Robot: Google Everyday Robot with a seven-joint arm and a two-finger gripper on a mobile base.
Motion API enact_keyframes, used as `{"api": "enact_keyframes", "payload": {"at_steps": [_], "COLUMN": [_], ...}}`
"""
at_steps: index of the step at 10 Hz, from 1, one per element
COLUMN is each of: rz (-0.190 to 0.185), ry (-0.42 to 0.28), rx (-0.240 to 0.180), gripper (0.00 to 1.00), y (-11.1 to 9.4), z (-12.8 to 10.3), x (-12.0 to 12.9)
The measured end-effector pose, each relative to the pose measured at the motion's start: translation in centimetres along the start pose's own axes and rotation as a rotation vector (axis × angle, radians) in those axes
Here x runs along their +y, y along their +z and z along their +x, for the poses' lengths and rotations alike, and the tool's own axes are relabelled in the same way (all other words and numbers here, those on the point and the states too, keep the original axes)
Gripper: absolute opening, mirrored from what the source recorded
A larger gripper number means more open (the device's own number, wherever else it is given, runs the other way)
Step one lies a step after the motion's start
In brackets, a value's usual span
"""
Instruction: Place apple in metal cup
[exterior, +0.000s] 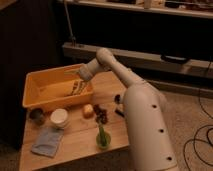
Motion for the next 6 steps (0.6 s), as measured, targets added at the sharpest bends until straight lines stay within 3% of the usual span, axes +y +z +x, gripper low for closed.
{"api": "enact_keyframes", "payload": {"at_steps": [2, 6], "rz": [-0.013, -0.061], "ry": [-0.066, -0.290], "rx": [0.055, 0.194], "gripper": [0.80, 0.80], "y": [-1.5, -7.7], "z": [-0.7, -5.7], "x": [-1.3, -5.8]}}
